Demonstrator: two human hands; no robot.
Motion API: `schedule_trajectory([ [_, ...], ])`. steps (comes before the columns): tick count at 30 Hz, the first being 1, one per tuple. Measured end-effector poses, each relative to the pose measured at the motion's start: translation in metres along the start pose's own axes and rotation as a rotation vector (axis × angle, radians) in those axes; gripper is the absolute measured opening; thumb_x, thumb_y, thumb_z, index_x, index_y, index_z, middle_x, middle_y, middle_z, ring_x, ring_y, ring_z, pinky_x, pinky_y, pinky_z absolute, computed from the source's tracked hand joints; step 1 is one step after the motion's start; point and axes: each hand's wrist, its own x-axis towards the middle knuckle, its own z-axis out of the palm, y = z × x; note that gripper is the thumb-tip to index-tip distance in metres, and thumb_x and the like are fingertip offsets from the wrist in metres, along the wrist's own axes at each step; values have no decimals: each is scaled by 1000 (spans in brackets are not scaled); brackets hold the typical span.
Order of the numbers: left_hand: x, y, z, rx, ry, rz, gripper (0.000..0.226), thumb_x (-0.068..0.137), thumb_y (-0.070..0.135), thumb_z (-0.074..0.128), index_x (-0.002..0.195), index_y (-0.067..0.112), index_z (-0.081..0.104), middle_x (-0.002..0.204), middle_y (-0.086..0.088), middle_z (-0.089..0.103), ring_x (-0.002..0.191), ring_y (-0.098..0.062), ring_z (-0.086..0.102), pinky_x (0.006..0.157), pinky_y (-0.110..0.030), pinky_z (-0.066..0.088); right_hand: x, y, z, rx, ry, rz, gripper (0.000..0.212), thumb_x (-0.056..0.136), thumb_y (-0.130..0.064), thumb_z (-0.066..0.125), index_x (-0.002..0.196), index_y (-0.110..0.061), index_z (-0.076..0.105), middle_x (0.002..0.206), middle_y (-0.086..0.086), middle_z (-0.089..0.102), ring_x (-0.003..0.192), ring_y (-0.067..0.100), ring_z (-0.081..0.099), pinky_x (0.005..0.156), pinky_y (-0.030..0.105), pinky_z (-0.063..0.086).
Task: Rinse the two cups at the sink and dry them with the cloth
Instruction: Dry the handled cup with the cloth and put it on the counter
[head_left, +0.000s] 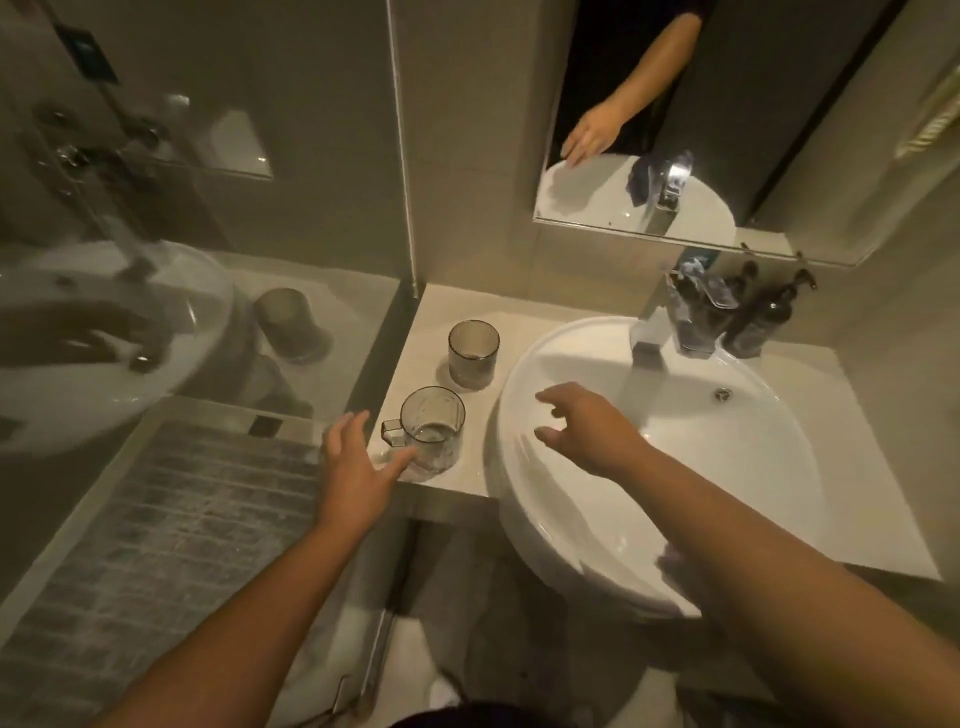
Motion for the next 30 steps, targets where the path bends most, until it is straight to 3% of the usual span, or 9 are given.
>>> schedule_trajectory([
  [2,-23,20,0,52,123,133,58,86,29,75,133,3,53,146,-21,43,133,-41,41,110,-57,35,-32,32,-22,18,82,89,43,88,-32,67,129,-18,58,132,2,57,109,20,61,91,34,49],
  [4,-49,48,8,73,116,289,45,90,26,68,126,2,58,140,-21,51,128,-42,46,107,-58,35,-67,64,-37,19,146,182,38,89,-32,66,124,-19,61,127,2,61,106,20,61,86,30,47],
  [7,-85,91,30,51,-158,450,42,92,33,52,125,9,60,133,-13,59,121,-34,54,104,-49,39,-120,105,-44,-15,163,282,33,91,-34,63,122,-24,62,124,-2,62,102,14,60,84,26,44],
  [10,-116,125,65,69,-478,487,42,99,39,52,138,22,50,137,1,58,117,-20,59,102,-39,47,-168,136,-36,-36,124,298,31,93,-34,60,123,-26,62,127,-4,61,103,10,57,86,23,41],
  [15,-154,169,122,309,-665,682,46,99,38,52,142,22,48,147,0,50,133,-18,46,111,-33,36,-225,166,-14,-174,32,171,44,89,-49,56,127,-27,56,128,-2,60,116,20,56,98,33,43],
  [20,-170,200,160,393,-846,756,47,96,33,56,141,21,48,140,-2,55,125,-23,52,105,-42,43,-253,182,19,-289,113,0,80,69,-57,75,136,-29,40,136,1,56,118,22,58,100,38,43],
  [24,-174,191,174,436,-874,649,55,103,32,47,154,19,31,158,-3,39,141,-22,40,116,-39,32,-253,186,37,-385,69,-69,95,64,-51,82,141,-24,33,145,8,46,127,27,49,107,41,33],
  [26,-174,185,177,425,-873,617,54,104,29,44,155,17,28,160,-4,35,144,-21,36,117,-35,28,-249,187,39,-397,79,-94,94,67,-45,82,143,-21,33,148,10,42,132,28,44,109,40,26],
  [30,-170,181,179,428,-880,588,53,105,28,41,155,17,28,161,-3,34,145,-19,34,118,-33,26,-236,186,29,-346,123,-172,63,77,-34,77,132,-15,52,139,12,53,126,30,51,107,43,38],
])
